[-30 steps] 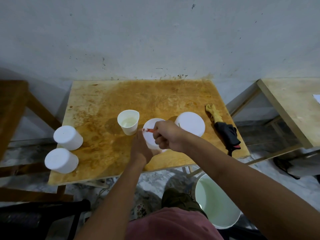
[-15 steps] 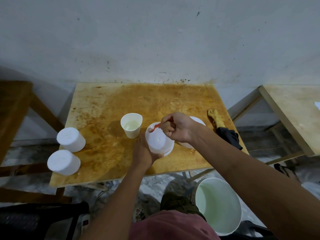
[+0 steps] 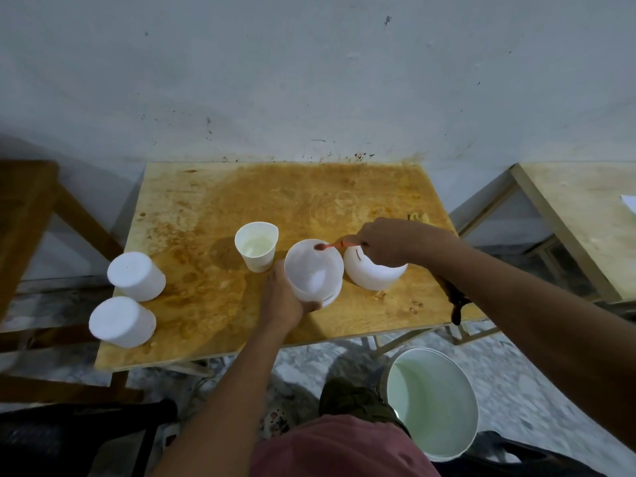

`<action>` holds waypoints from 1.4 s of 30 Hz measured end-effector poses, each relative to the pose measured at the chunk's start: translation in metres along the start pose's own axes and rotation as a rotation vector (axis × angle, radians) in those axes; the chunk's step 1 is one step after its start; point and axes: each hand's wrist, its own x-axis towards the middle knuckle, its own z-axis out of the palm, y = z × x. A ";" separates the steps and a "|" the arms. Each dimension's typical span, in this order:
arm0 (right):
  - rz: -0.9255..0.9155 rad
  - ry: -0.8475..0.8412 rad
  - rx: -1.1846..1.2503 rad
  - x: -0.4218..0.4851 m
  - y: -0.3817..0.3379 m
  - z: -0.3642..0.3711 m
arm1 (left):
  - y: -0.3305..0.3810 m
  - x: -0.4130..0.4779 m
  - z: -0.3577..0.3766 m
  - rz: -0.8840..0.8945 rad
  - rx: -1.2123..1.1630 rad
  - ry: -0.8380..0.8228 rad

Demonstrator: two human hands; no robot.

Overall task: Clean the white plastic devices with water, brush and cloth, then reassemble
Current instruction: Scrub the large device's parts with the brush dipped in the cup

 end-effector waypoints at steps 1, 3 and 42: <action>0.011 0.019 -0.063 0.000 0.000 0.000 | -0.002 0.000 0.000 -0.001 0.007 0.005; 0.031 0.051 -0.146 -0.011 0.005 0.001 | 0.003 -0.005 0.005 0.013 0.021 -0.015; 0.180 0.149 0.709 -0.034 -0.036 0.089 | 0.014 -0.007 0.002 -0.066 -0.040 -0.032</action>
